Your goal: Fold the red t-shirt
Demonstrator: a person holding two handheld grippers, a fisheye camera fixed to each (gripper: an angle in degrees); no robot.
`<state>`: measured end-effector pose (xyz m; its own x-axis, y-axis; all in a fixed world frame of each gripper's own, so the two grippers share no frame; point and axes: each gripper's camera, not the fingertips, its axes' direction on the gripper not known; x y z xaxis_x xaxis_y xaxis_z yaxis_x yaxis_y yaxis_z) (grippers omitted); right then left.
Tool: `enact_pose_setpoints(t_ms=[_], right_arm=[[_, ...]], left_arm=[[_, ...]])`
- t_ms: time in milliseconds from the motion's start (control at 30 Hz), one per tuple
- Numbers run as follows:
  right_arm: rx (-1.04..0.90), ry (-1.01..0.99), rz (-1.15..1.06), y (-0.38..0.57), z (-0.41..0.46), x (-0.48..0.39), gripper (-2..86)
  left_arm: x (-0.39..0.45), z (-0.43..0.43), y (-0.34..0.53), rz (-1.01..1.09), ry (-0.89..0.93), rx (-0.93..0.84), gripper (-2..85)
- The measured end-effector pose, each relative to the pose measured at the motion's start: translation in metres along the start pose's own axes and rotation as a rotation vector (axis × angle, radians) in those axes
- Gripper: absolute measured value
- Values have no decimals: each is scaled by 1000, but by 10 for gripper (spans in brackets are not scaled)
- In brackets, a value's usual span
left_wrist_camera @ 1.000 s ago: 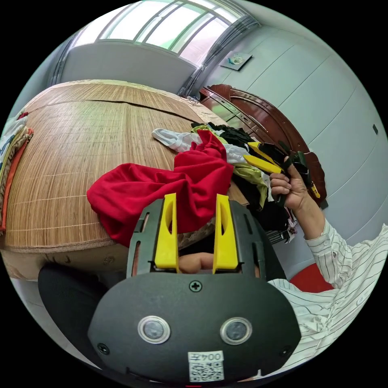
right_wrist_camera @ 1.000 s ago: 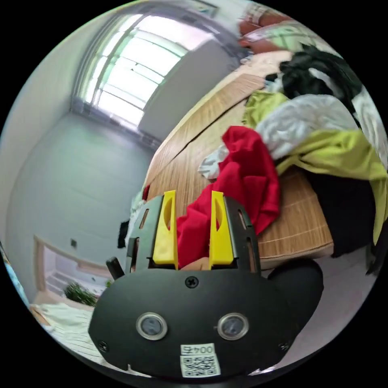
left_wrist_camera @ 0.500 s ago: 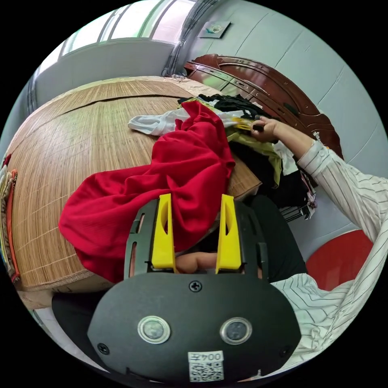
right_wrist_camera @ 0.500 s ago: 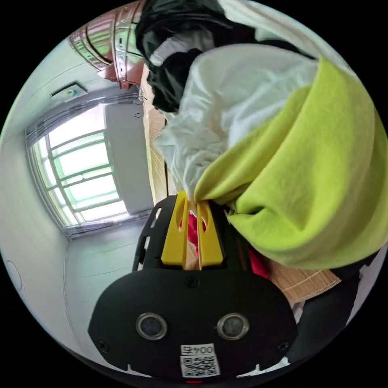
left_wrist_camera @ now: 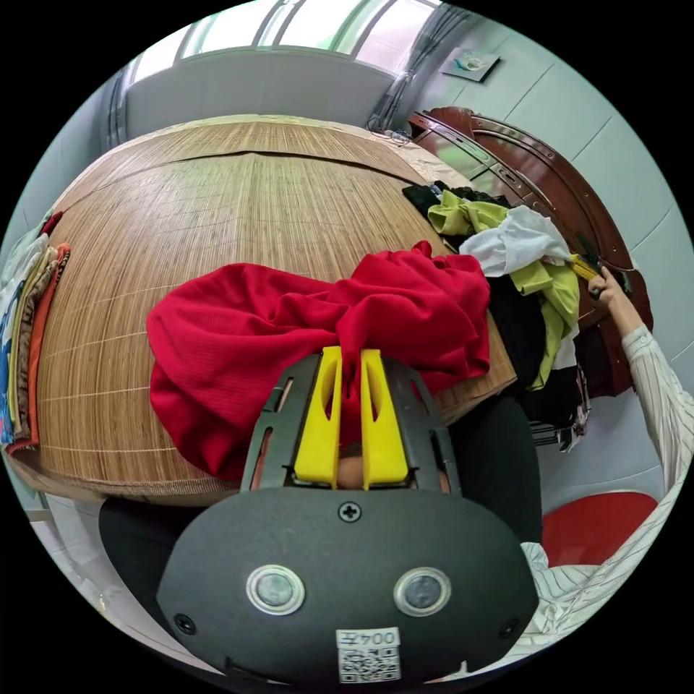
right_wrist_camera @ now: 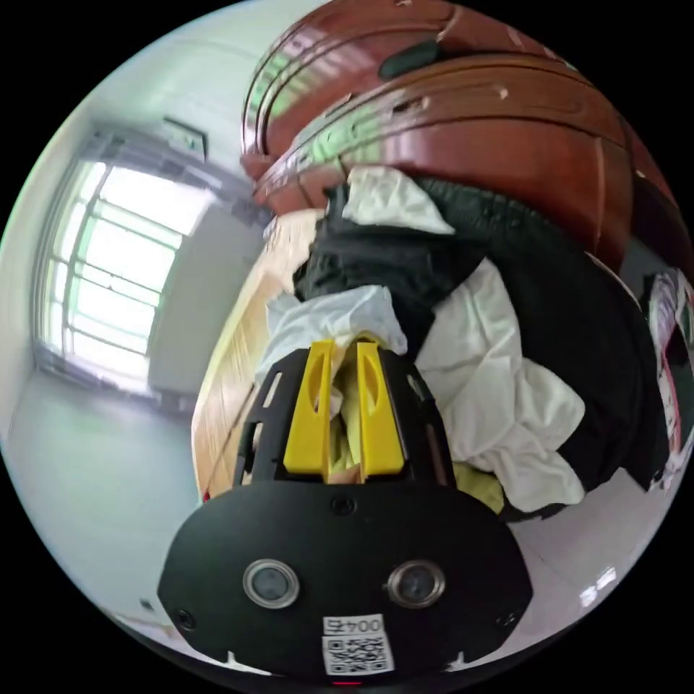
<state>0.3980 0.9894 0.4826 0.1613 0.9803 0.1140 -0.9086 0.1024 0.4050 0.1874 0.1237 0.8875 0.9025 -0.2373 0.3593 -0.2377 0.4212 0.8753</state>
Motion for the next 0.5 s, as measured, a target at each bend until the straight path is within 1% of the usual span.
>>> enact_pose_setpoints(t_ms=[33,67,100,133,167,233,300,333,367,400,433,500], right_arm=[[-84,-21,-16,2,6,2,73],[-222,-103,-23,10,11,9,74],[-223,-174,-34,26,2,17,71],[-193,-187,-38,36,-6,20,68],[-142,-173,-63,60,-21,24,66],[-122,-121,-146,99,-36,19,72],[-137,-54,-325,160,-36,-5,89],[-141,-41,-378,178,-32,-15,94],[-184,-24,-489,213,-14,-35,109],[-274,-7,-598,247,11,-58,119],[-310,14,-649,264,24,-69,121],[-381,166,-846,321,73,-106,125]], left_arm=[[-6,-5,-2,-12,16,1,22],[-11,-10,-4,-24,33,1,21],[-14,-12,-5,-29,42,2,21],[-19,-18,-6,-38,63,7,22],[-25,-23,-8,-48,83,10,23],[-33,-28,-9,-63,120,13,25],[-37,-31,-10,-61,165,14,25],[-40,-33,-9,-64,186,10,24],[-41,-37,-8,-66,207,13,24],[-41,-39,-7,-66,218,15,23],[-42,-45,-5,-65,232,16,22],[-43,-57,-2,-67,240,20,22]])
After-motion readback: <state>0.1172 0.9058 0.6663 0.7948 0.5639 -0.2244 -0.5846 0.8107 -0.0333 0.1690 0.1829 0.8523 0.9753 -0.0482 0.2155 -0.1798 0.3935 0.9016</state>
